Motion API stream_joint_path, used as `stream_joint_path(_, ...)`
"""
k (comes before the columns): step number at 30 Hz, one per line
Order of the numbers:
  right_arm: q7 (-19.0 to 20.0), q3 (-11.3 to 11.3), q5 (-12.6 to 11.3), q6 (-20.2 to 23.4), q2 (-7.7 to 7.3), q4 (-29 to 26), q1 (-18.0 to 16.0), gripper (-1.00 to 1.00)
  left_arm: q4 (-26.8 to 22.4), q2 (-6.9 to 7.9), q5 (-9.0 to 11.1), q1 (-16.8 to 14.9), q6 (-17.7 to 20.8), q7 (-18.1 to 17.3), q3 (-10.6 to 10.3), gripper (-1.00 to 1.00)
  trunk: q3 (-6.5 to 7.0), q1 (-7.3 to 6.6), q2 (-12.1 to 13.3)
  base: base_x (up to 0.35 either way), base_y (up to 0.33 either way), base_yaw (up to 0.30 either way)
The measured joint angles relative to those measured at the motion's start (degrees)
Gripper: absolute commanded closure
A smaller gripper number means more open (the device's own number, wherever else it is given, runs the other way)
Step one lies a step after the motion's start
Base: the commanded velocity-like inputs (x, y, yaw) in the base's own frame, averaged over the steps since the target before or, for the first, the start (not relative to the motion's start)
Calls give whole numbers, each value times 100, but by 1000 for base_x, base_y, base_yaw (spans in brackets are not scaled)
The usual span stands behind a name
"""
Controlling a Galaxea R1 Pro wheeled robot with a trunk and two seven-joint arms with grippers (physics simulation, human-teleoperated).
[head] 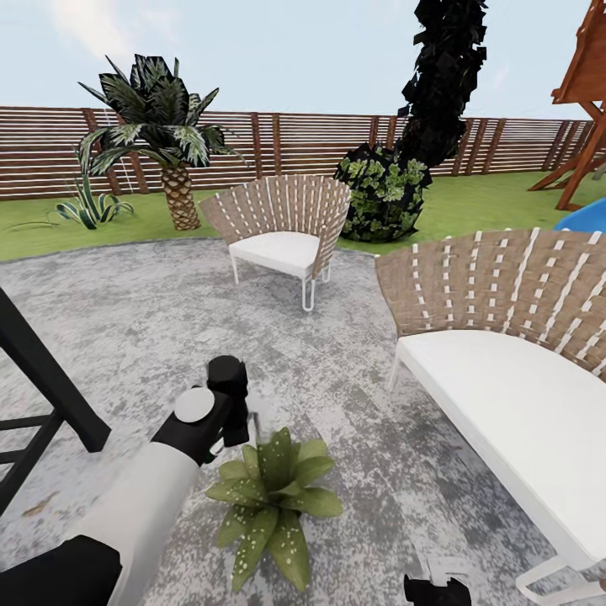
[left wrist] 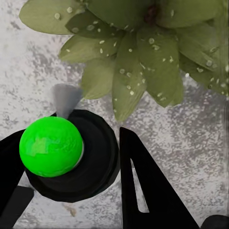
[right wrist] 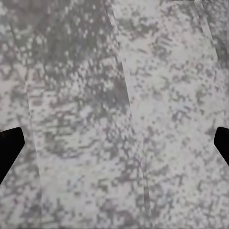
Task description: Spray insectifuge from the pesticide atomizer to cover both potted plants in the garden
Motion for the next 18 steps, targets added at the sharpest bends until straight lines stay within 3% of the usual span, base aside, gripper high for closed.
stream_joint_path(7, 5, 5, -6, 11, 4, -1, -1, -100, 2, -35, -3, 59, 1, 2, -6, 100, 0, 0, 0, 0, -222, 0)
stream_joint_path(13, 9, -1, -28, 5, 18, -18, 0, -100, 2, -31, -10, 59, 9, 0, 10, 100, 0, 0, 0, 0, -13, 12)
stream_joint_path(18, 6, -1, -9, 11, 42, -16, -1, -100, 0, -35, -11, 61, 10, -2, 3, 100, 0, 0, 0, -1, 0, 223)
